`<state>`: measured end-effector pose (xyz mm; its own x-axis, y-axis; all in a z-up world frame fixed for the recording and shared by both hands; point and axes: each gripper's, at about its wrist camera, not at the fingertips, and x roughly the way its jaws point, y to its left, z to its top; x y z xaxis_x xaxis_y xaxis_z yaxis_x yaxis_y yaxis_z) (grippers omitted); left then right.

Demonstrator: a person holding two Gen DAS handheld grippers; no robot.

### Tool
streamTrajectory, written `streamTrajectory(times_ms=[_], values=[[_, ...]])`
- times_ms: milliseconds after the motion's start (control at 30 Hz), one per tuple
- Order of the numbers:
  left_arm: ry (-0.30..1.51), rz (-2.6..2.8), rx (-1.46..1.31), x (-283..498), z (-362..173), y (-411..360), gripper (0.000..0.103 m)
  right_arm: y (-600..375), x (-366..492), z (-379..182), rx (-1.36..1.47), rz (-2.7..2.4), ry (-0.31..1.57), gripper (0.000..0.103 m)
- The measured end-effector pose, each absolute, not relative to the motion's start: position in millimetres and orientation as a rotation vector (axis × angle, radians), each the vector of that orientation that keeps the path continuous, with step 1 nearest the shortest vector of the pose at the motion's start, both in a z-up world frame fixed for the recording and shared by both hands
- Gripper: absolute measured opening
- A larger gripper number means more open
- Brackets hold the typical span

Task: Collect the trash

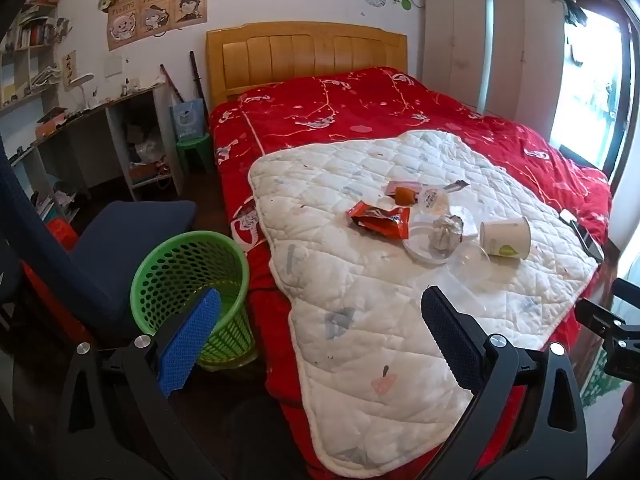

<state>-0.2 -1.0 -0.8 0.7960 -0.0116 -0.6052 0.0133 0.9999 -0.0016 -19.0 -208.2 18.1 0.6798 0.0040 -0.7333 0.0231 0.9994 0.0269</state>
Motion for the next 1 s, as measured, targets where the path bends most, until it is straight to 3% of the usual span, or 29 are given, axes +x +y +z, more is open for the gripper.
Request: streamTrajectory(times_ms=[1000], values=[[0.644, 0.008, -0.012, -1.6, 0.5, 2.1, 0.098, -208.5, -17.6, 17.6, 0.027, -0.016, 0.829, 0.097]])
